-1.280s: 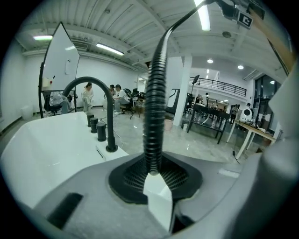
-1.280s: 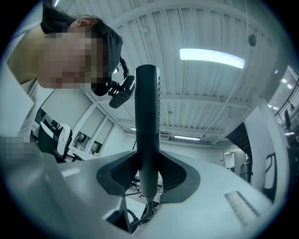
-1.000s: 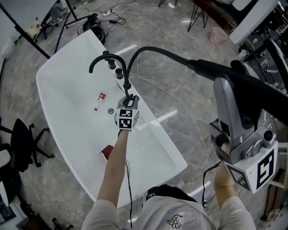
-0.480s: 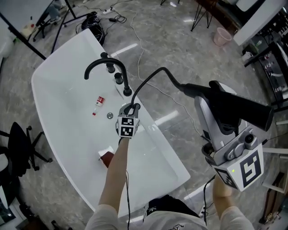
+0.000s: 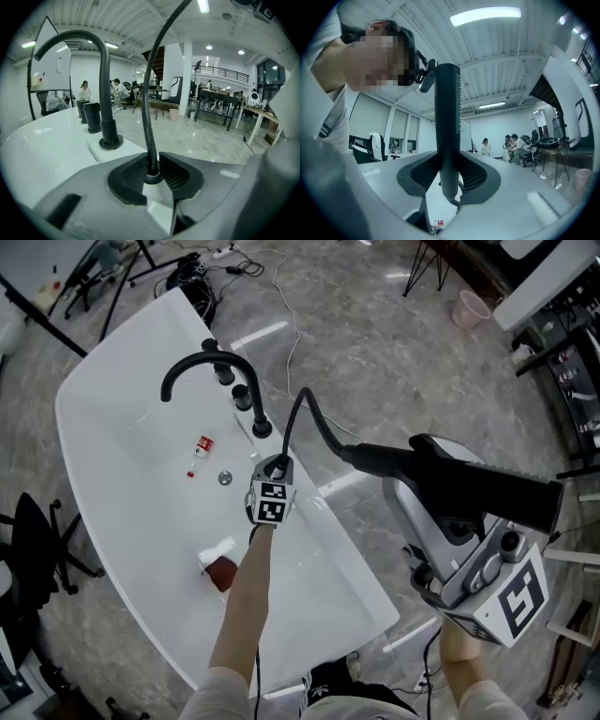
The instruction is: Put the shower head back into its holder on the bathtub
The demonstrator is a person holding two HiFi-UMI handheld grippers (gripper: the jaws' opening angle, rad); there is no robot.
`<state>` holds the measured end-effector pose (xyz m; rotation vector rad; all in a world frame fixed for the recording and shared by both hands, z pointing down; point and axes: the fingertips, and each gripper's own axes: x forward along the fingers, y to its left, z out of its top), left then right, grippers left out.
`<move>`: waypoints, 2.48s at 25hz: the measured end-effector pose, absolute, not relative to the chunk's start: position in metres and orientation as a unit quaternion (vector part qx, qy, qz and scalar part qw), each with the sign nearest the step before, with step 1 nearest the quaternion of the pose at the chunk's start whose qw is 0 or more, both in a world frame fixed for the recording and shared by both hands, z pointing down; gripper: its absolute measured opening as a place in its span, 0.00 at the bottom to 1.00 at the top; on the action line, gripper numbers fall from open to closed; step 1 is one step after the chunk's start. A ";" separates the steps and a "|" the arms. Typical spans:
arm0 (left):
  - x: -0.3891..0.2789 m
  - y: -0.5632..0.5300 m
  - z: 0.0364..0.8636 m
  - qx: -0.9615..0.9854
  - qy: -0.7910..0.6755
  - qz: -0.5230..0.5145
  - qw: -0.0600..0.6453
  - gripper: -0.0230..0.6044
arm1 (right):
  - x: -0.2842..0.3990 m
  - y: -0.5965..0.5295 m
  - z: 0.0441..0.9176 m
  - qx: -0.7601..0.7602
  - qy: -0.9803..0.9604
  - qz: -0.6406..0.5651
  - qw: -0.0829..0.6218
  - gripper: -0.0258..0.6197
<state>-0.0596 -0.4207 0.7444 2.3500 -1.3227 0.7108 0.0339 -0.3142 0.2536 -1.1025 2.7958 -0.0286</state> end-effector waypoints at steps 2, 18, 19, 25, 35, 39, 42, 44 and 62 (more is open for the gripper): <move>-0.061 -0.418 0.737 0.827 -0.477 0.242 0.174 0.21 | 0.031 -0.317 0.261 -0.361 0.930 -0.016 0.063 0.26; -0.100 -0.405 0.657 0.817 -0.546 0.140 0.122 0.23 | 0.004 -0.322 0.286 -0.369 0.929 -0.023 0.028 0.26; -0.098 -0.408 0.649 0.821 -0.542 0.141 0.107 0.24 | 0.004 -0.319 0.281 -0.370 0.928 -0.016 0.028 0.26; -0.079 -0.413 0.634 0.839 -0.515 0.153 0.080 0.03 | -0.003 -0.312 0.269 -0.378 0.926 0.009 0.014 0.26; -0.098 -0.390 0.628 0.828 -0.541 0.123 0.080 0.14 | -0.018 -0.324 0.313 -0.387 0.921 -0.016 -0.033 0.26; -0.110 -0.393 0.601 0.826 -0.553 0.098 0.051 0.16 | -0.023 -0.329 0.322 -0.396 0.917 -0.022 -0.040 0.26; -0.107 -0.398 0.593 0.834 -0.541 0.106 0.024 0.19 | -0.026 -0.327 0.316 -0.395 0.918 -0.021 -0.033 0.26; -0.108 -0.403 0.584 0.833 -0.545 0.100 0.012 0.21 | -0.028 -0.324 0.308 -0.392 0.919 -0.013 -0.031 0.26; -0.051 -0.381 0.618 0.876 -0.463 0.133 0.022 0.13 | -0.037 -0.322 0.327 -0.392 0.917 -0.001 -0.075 0.26</move>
